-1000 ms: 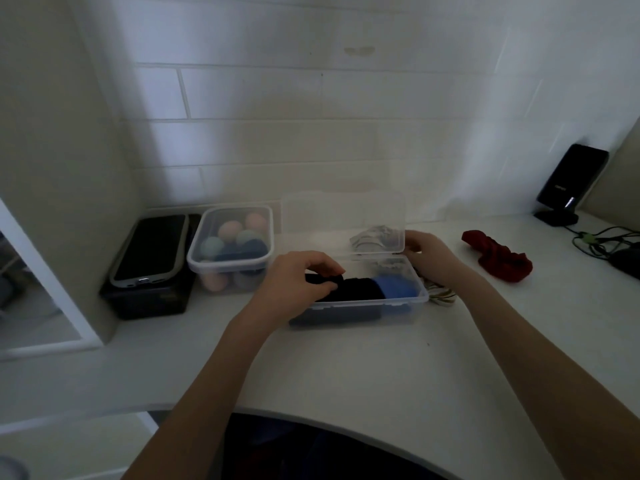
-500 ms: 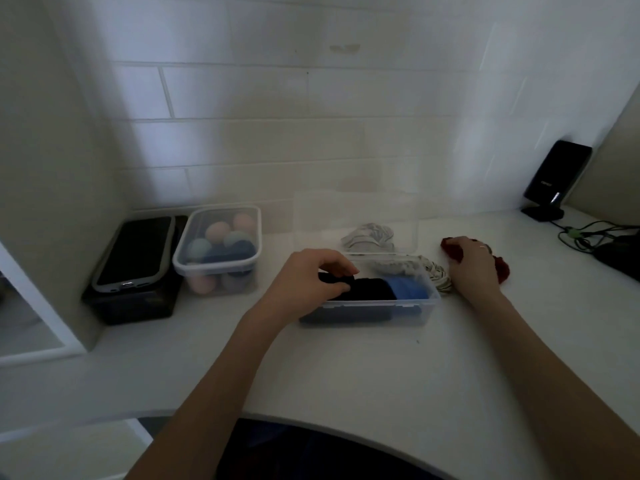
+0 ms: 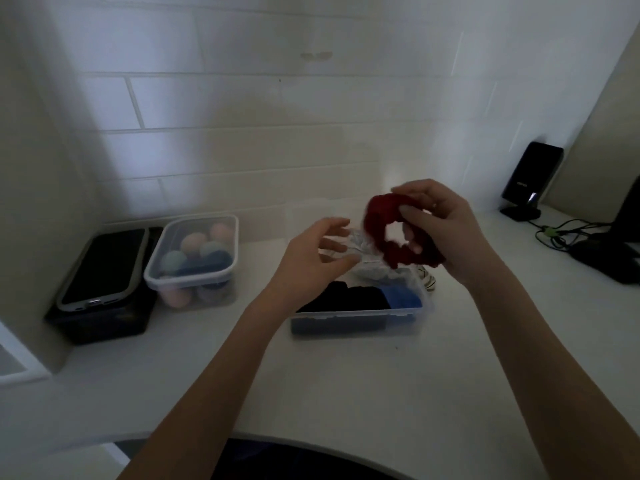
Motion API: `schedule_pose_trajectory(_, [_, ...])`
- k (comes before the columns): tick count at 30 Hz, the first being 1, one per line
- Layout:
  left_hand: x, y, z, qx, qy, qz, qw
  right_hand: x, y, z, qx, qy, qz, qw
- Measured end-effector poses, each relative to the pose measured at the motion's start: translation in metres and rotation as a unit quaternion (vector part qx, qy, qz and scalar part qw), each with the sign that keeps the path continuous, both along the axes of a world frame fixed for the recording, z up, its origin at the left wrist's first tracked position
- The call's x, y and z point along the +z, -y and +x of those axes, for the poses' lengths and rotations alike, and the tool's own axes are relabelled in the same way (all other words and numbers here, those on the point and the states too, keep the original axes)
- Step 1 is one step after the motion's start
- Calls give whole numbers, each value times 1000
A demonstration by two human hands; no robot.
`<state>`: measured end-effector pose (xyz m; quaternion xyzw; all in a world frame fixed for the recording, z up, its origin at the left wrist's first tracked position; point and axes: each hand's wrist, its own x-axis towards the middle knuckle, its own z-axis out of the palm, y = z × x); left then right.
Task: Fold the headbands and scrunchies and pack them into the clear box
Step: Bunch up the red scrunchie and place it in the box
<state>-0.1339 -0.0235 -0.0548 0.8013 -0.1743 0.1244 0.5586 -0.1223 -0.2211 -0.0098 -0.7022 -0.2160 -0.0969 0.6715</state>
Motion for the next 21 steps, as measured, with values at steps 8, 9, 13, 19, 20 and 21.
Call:
schedule_pose_trajectory(8, [11, 10, -1, -109, -153, -231, 954, -7, -33, 4, -29, -17, -50, 998])
schedule_pose_trajectory(9, [9, 8, -1, -119, -178, -257, 942, -10, -35, 8, -51, -19, -46, 997])
schedule_pose_trajectory(13, [8, -3, 5, -170, -243, -304, 905, -20, -38, 13, -53, -40, -32, 997])
schedule_pose_trajectory(19, [1, -26, 16, -269, -233, -584, 730, -24, -46, 13, 100, -137, 80, 982])
schedule_pose_trajectory(20, [1, -29, 17, -267, -225, -599, 721, -25, -48, 13, 102, -128, 61, 985])
schedule_pose_trajectory(21, [0, -31, 17, -263, -219, -603, 720, -26, -51, 12, 99, -113, 38, 988])
